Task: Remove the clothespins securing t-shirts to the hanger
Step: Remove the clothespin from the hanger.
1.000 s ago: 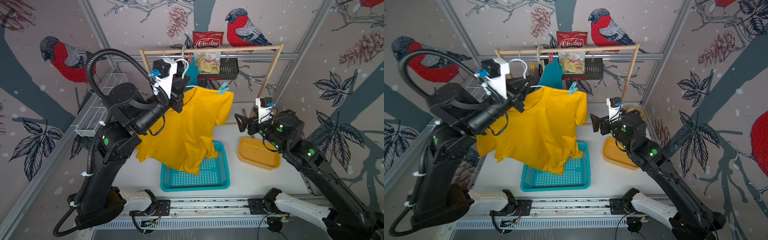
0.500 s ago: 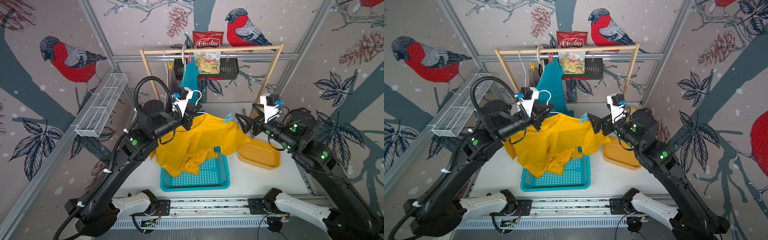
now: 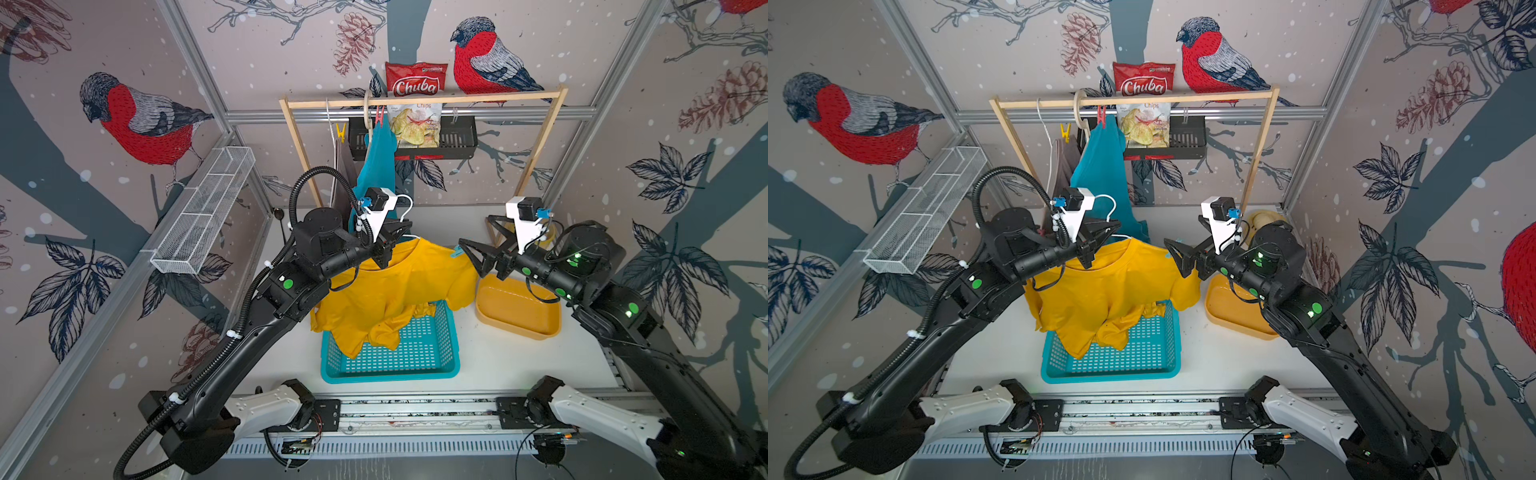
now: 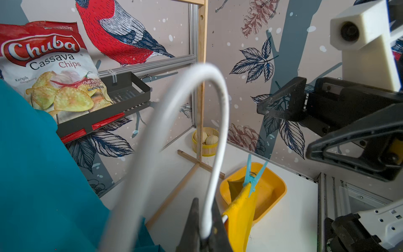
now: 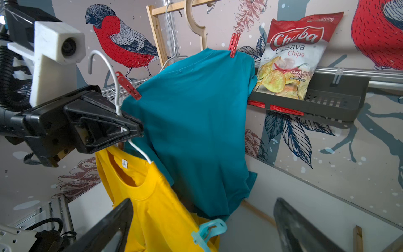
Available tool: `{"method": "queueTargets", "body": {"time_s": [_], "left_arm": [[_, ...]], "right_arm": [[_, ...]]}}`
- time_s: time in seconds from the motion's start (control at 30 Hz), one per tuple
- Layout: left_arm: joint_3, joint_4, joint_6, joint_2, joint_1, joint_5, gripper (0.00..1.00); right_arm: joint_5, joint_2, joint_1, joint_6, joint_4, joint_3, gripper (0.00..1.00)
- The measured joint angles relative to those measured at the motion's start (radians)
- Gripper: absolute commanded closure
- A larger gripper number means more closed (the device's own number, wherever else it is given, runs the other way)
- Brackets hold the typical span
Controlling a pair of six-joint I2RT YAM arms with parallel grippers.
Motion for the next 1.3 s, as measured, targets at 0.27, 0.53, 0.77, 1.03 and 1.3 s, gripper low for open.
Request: {"method": "queueTargets", "body": {"time_s": [0.27, 0.53, 0.77, 1.03, 1.3], "left_arm": [[-0.076, 0.015, 0.026, -0.037, 0.012, 0.035, 1.00], [-0.116, 0.037, 0.026, -0.062, 0.029, 0.104, 1.00], [-0.129, 0.051, 0.026, -0.076, 0.042, 0.133, 1.00], [-0.146, 0.073, 0.025, -0.110, 0.063, 0.181, 1.00], [-0.116, 0.045, -0.014, -0.100, 0.090, 0.223, 1.00]], "right_arm": [[-0.062, 0.029, -0.009, -0.007, 0.002, -0.016, 0.00], [-0.152, 0.046, -0.033, -0.006, 0.002, -0.017, 0.00], [-0.216, 0.051, -0.082, 0.000, 0.004, -0.026, 0.01], [-0.395, 0.048, -0.239, 0.060, -0.019, 0.005, 0.00], [-0.588, -0.025, -0.242, 0.160, 0.011, -0.097, 0.00]]}}
